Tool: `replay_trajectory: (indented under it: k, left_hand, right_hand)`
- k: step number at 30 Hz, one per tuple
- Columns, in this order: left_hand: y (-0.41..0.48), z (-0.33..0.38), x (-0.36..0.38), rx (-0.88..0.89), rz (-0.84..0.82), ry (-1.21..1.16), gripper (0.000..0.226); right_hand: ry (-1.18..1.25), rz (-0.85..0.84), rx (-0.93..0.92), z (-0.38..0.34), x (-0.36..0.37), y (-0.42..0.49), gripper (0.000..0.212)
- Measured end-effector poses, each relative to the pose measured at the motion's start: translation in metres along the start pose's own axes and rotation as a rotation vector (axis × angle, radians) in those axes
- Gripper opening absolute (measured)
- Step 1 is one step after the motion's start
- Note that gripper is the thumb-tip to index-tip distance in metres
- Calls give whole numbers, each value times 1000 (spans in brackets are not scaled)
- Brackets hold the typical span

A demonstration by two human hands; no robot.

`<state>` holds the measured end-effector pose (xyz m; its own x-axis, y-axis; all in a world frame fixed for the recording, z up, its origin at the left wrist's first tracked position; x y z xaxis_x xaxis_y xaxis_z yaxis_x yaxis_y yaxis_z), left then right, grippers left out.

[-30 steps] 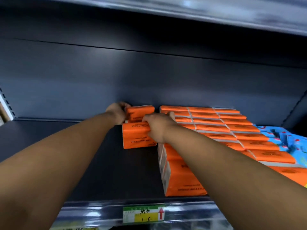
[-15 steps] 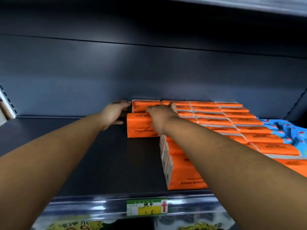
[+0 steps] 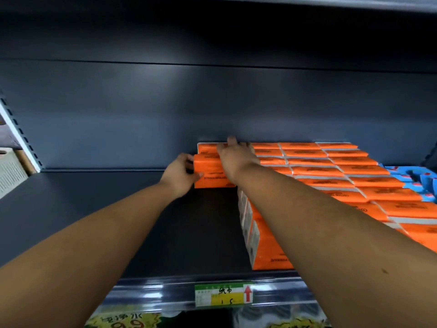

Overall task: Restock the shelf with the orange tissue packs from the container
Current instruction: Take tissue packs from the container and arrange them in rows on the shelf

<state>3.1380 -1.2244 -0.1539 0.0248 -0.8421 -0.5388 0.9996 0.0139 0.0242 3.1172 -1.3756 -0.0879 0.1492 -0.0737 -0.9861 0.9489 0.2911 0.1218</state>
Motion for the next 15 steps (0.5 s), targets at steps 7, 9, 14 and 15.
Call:
replay_trajectory:
  k: [7,9,14,15]
  left_hand:
    - [11,4,18,-50,111,19,49]
    - [16,4,18,-76,127,4,48]
    - [20,12,9,-147,34,-223,56]
    - [20,12,8,-142,10,-238,57]
  right_hand:
    - [9,35,-31,-4,6,5,50]
    - [20,19,-31,-3,6,4,53]
    - [37,-40,-33,0,4,3,67]
    - [37,-49,-33,0,4,4,70]
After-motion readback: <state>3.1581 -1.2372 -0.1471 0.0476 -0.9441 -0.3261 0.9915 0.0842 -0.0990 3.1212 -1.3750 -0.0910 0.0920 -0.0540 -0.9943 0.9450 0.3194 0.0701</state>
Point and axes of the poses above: each hand's wrist, its own y-axis towards the middle knuckle, its own x-axis out of the palm, z = x × y, the point moved 1 cm from there along y, towards the middle knuckle, and after that the axes turned 7 degrees about -x, right-handed, at the moved point
